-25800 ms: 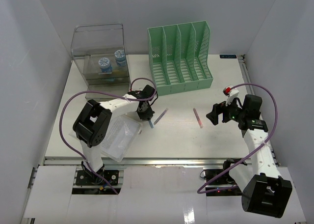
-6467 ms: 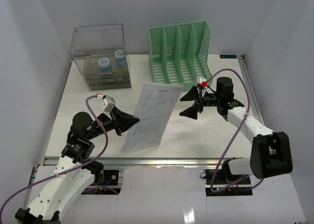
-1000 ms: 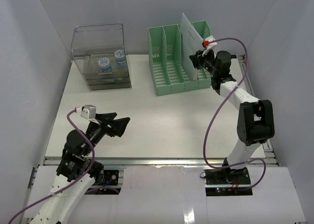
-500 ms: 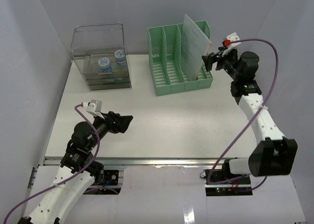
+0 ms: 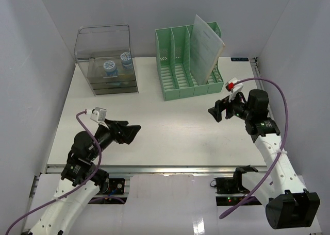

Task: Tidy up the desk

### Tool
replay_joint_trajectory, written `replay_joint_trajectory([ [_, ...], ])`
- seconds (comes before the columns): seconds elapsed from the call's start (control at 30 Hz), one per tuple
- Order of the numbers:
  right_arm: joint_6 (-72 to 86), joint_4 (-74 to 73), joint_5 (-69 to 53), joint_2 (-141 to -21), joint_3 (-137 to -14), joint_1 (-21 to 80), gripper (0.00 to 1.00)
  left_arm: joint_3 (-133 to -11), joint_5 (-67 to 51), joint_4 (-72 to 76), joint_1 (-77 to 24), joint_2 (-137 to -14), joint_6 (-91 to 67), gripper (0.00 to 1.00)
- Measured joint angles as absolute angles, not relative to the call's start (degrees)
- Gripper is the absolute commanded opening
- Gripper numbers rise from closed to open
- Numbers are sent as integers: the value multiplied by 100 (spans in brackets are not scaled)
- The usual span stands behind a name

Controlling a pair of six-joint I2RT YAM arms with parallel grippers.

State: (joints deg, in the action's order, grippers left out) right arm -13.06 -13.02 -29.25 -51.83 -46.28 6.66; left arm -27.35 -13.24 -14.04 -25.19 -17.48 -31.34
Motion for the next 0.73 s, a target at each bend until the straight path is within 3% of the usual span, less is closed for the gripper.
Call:
replay_joint_trajectory([
  [0.2,-1103,-1787,-2633,-4904,-4062,666,90,-2834,-1365,-1758,-2519,-1577,-2978,98],
  [0.73,-294,-1343,-1384,-3959,-3124,666,90,-2862,-1398,-2018,-2519,-1103,-2759,98],
])
